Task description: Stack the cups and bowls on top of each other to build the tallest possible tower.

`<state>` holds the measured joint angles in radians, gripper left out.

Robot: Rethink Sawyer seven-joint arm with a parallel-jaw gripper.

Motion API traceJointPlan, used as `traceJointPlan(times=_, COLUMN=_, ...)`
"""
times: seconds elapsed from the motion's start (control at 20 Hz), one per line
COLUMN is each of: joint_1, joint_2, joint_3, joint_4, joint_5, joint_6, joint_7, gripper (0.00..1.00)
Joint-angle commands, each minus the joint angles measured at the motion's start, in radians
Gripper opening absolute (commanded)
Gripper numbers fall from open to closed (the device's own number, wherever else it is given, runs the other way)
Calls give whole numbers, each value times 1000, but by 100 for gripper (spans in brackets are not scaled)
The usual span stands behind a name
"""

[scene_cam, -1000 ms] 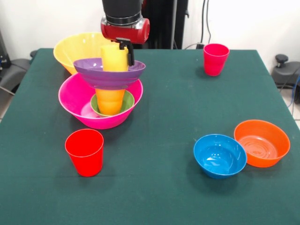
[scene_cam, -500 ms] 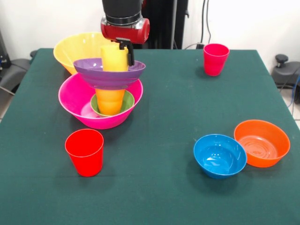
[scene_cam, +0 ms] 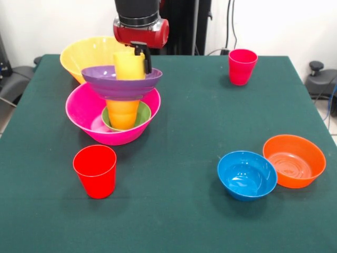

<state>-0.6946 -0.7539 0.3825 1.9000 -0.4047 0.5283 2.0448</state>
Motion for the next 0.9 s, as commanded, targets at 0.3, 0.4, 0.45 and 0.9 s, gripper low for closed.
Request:
traceJointPlan(times=0.3, joint_1=-17, joint_2=33, joint_3=90, joint_4=-77, joint_5=14, joint_6=49, joint_7=-75, gripper=0)
traceJointPlan(times=0.4, joint_1=-19, joint_2=44, joint_3=94, joint_4=-82, joint_5=14, joint_6=41, joint_7=-73, gripper=0)
traceJointPlan(times=0.45, joint_1=-21, joint_2=49, joint_3=95, joint_4=-88, joint_5=15, joint_6=41, joint_7=-73, gripper=0)
traceJointPlan(times=0.9, joint_1=-23, joint_2=121, joint_3=110, joint_4=-131, joint_5=-11, joint_6=-34, joint_7=-61, gripper=0)
